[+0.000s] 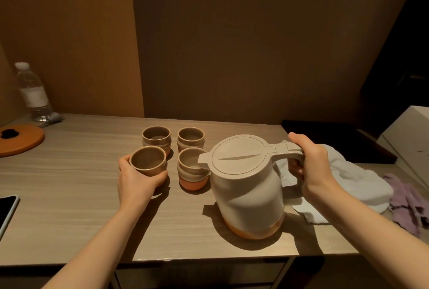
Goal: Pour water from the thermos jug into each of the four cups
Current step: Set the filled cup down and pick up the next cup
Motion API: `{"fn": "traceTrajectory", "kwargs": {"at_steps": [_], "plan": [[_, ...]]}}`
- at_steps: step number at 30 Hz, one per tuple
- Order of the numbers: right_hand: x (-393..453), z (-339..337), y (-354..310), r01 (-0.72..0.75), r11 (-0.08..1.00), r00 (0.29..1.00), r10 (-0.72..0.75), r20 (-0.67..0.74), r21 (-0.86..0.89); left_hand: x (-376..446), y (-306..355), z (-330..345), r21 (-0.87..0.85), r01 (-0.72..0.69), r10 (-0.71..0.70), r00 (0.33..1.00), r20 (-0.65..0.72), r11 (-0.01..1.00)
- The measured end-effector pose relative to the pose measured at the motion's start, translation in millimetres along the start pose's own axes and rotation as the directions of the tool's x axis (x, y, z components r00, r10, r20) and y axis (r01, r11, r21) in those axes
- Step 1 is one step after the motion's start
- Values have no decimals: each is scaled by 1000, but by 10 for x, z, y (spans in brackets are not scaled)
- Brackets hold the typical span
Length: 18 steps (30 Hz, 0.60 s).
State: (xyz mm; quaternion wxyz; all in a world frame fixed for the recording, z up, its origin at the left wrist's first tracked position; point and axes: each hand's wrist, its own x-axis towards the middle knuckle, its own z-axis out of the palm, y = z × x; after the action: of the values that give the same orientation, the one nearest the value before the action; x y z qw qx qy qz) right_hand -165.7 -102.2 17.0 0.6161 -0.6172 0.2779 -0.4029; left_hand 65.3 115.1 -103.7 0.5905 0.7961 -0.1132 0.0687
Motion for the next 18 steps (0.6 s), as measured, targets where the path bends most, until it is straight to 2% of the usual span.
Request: {"fn": "traceTrajectory", "kwargs": {"at_steps": [5,12,18], "plan": [[-30,9,0,19,1000,1000,-19,11,-16,-57,99,-166,-21,-68,66,996,-62,997],[-80,66,-73,37,999,998,-36,53,-20,-392,376,-314,-68,-216,222,971,87,974],[-117,96,-100,41,998,996,-37,75,-44,-703,414,-290,-17,-251,250,956,156,968]]}}
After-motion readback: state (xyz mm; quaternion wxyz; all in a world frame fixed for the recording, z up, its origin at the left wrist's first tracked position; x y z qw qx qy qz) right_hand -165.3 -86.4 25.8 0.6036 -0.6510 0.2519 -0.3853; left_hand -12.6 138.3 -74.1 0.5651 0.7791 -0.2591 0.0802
